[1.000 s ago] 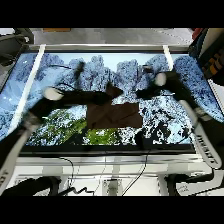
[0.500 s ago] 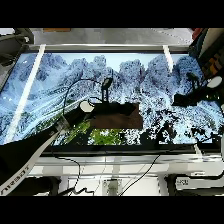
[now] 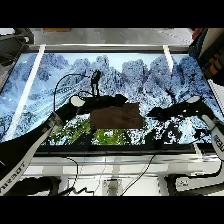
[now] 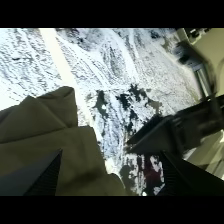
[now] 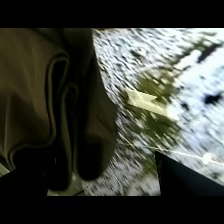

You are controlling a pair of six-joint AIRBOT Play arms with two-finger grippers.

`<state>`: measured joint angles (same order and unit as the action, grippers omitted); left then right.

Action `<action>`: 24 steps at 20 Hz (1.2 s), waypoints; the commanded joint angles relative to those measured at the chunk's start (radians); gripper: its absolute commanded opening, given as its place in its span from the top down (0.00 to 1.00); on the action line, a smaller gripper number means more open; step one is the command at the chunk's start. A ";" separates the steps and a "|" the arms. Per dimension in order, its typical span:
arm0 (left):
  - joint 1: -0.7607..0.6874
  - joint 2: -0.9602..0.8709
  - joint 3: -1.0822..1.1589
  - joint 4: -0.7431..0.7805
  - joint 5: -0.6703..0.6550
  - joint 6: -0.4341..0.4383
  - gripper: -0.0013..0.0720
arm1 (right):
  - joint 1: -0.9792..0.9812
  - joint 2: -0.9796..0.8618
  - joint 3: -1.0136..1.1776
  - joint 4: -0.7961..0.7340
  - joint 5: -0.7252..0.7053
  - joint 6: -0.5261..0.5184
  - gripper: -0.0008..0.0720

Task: Fold the clothes and pants, and hang the long-sleeved shirts on hangers.

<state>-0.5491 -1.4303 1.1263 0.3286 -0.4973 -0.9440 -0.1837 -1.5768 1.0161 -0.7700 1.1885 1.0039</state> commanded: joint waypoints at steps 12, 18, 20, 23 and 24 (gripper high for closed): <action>0.071 0.003 0.001 0.137 -0.008 0.002 0.04 | 0.361 -0.169 0.235 0.054 -0.223 0.057 0.96; 0.321 0.120 0.001 0.486 -0.270 -0.002 0.96 | 0.171 -0.060 0.426 -0.068 -0.174 0.170 0.96; 0.406 0.205 0.001 0.644 -0.286 -0.074 0.96 | 0.060 0.018 0.438 -0.102 -0.164 0.211 0.96; 0.507 0.354 0.001 0.771 -0.286 -0.089 0.96 | -0.127 0.124 0.438 -0.196 -0.102 0.295 0.96; 0.531 0.401 0.001 0.785 -0.286 -0.089 0.96 | -0.194 0.155 0.437 -0.239 -0.071 0.327 0.96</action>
<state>-0.1097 -1.1519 1.1263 0.9630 -0.7589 -1.0077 -0.2176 -1.5105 1.4403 -0.9016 1.0519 1.2369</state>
